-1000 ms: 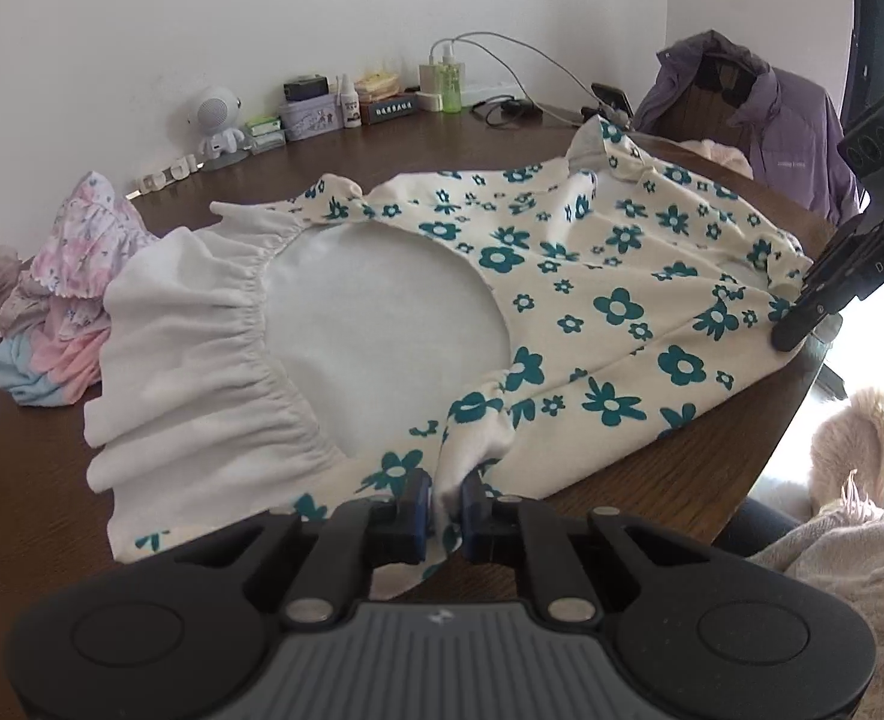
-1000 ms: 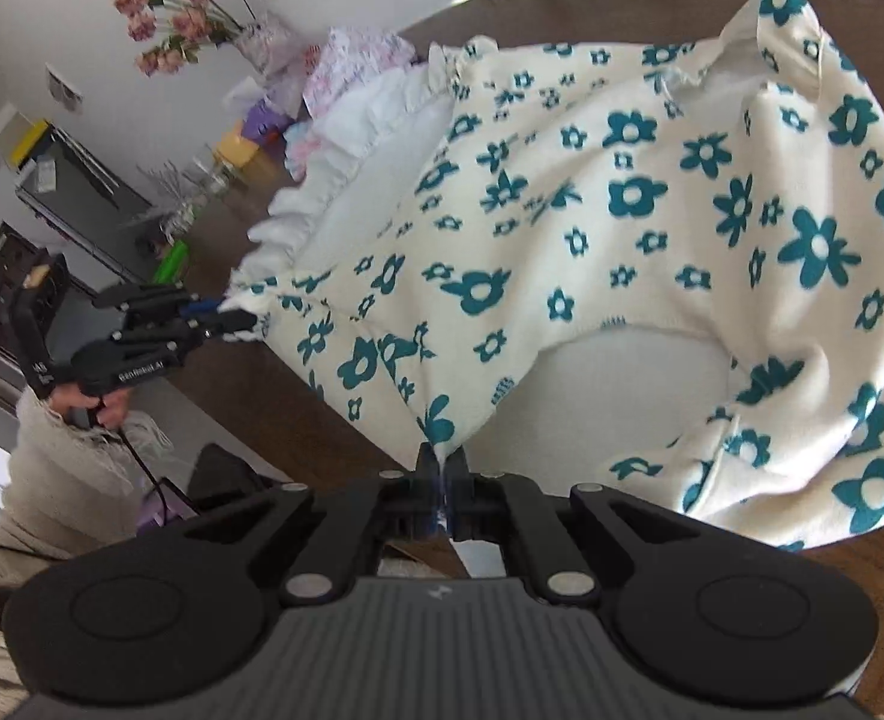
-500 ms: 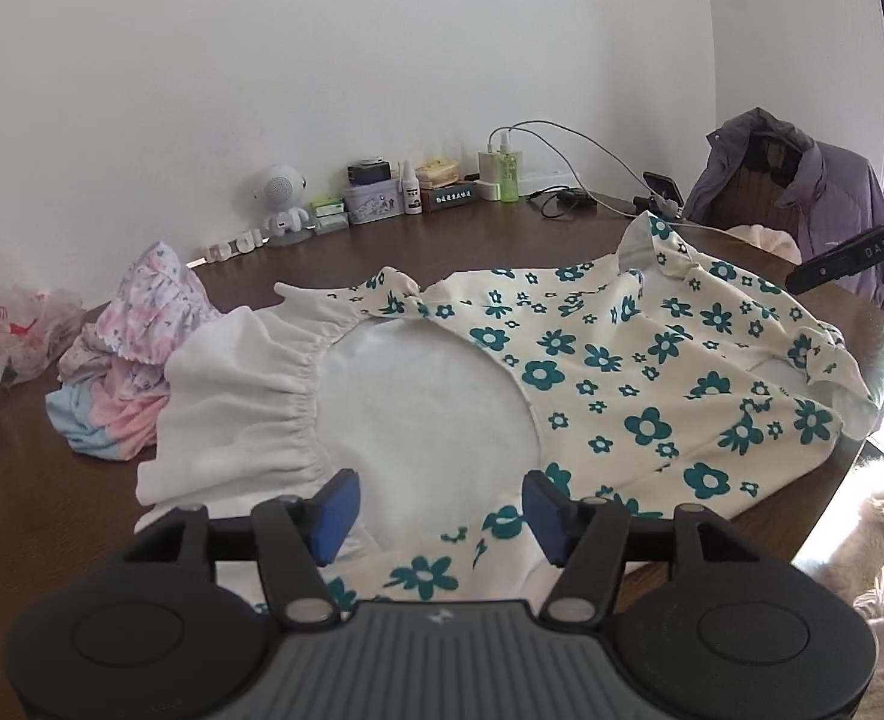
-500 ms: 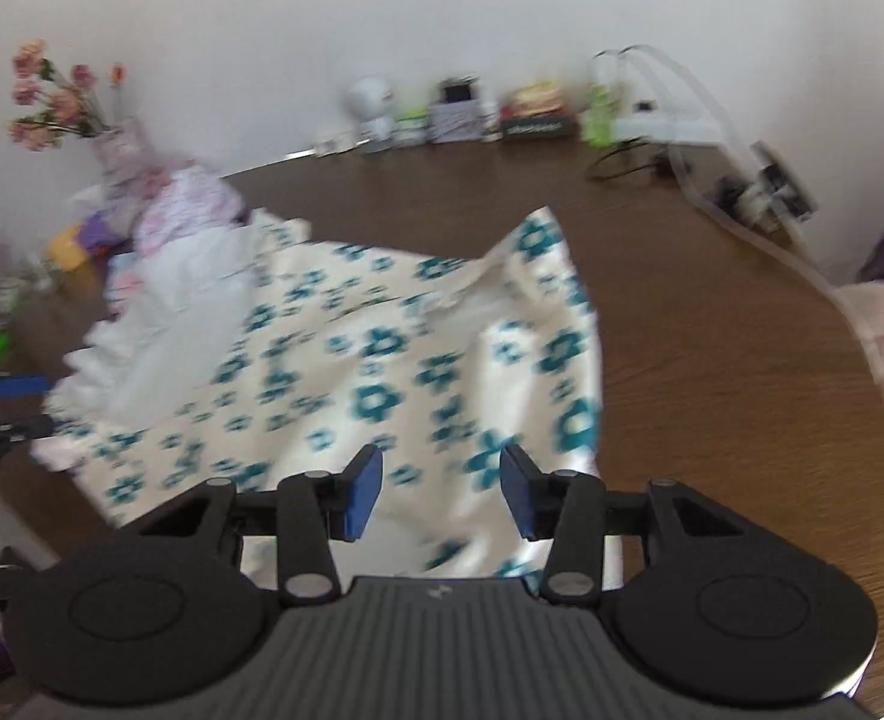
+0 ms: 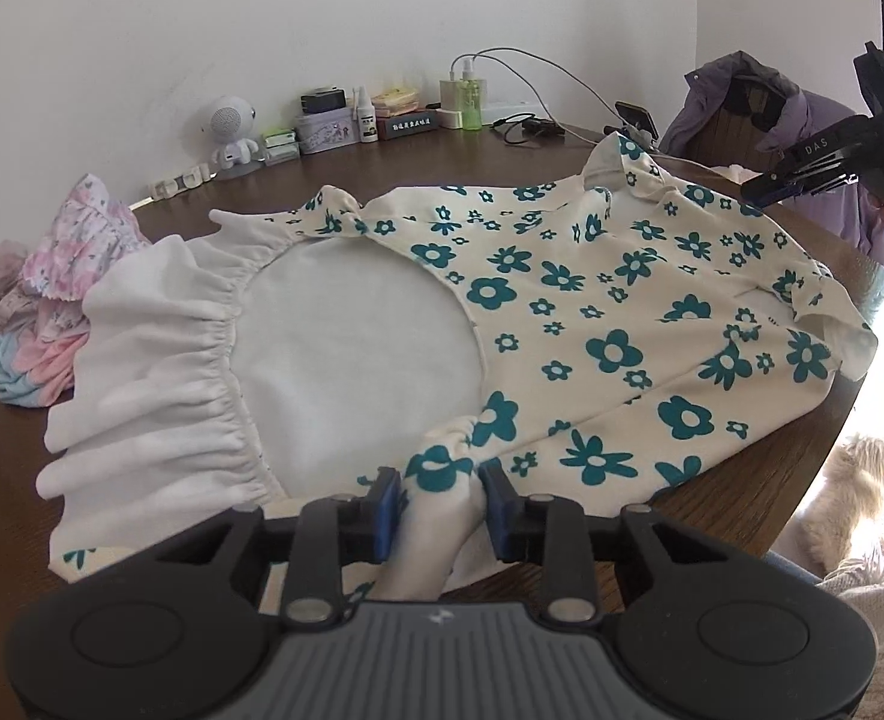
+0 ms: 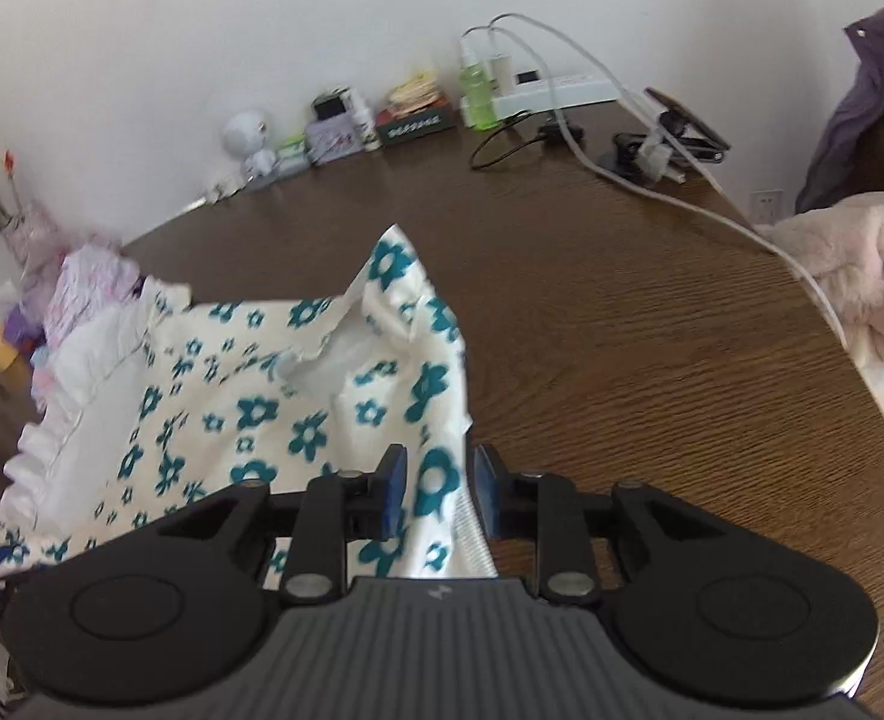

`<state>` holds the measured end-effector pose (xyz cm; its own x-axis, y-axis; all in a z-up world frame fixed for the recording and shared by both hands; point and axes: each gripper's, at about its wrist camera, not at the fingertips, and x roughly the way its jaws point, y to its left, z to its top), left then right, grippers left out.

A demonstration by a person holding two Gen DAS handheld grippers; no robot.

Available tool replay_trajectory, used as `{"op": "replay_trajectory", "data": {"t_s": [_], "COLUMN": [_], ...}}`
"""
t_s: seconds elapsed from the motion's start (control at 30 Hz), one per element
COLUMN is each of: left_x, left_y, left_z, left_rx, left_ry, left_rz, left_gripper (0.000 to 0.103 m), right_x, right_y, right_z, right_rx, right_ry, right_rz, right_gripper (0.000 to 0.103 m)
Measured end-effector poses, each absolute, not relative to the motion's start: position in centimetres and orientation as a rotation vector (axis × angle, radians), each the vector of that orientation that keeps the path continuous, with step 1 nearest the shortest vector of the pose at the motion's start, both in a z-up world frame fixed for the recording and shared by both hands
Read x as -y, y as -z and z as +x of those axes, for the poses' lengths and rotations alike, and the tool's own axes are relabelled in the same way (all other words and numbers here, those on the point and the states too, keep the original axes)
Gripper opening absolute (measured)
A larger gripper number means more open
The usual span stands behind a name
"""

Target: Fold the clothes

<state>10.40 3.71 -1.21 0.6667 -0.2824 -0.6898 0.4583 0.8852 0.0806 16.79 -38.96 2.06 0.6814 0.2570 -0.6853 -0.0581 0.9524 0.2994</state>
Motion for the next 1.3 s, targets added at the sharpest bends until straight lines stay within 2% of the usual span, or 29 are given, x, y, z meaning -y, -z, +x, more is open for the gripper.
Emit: {"op": "replay_trajectory", "data": {"t_s": [0.07, 0.2, 0.5, 0.63, 0.87, 1.2, 1.3], "left_x": [-3.8, -3.9, -3.8, -3.7, -3.7, -3.8, -3.8], "left_y": [1.3, 1.3, 1.2, 1.2, 1.2, 1.3, 1.3], "left_z": [10.4, 10.4, 10.4, 10.2, 10.2, 9.8, 9.8], "left_rx": [-0.729, -0.726, -0.724, -0.721, -0.718, -0.704, -0.702], "left_ry": [0.422, 0.420, 0.404, 0.397, 0.386, 0.378, 0.382], "left_rz": [0.254, 0.250, 0.247, 0.252, 0.251, 0.239, 0.237], "left_gripper": [0.033, 0.033, 0.036, 0.037, 0.041, 0.042, 0.042], "right_x": [40.0, 40.1, 33.2, 34.2, 36.7, 35.8, 36.3], "right_y": [-1.8, 0.4, 0.0, -0.3, 0.8, 0.1, 0.7], "right_z": [17.6, 20.2, 21.8, 22.4, 24.5, 23.3, 22.3], "right_rx": [-0.803, -0.862, -0.806, -0.793, -0.832, -0.823, -0.834], "right_ry": [-0.116, -0.144, -0.351, -0.333, -0.360, -0.233, -0.214], "right_rz": [0.230, 0.209, 0.069, 0.150, 0.413, 0.287, 0.265], "right_gripper": [0.025, 0.022, 0.025, 0.034, 0.035, 0.034, 0.031]}}
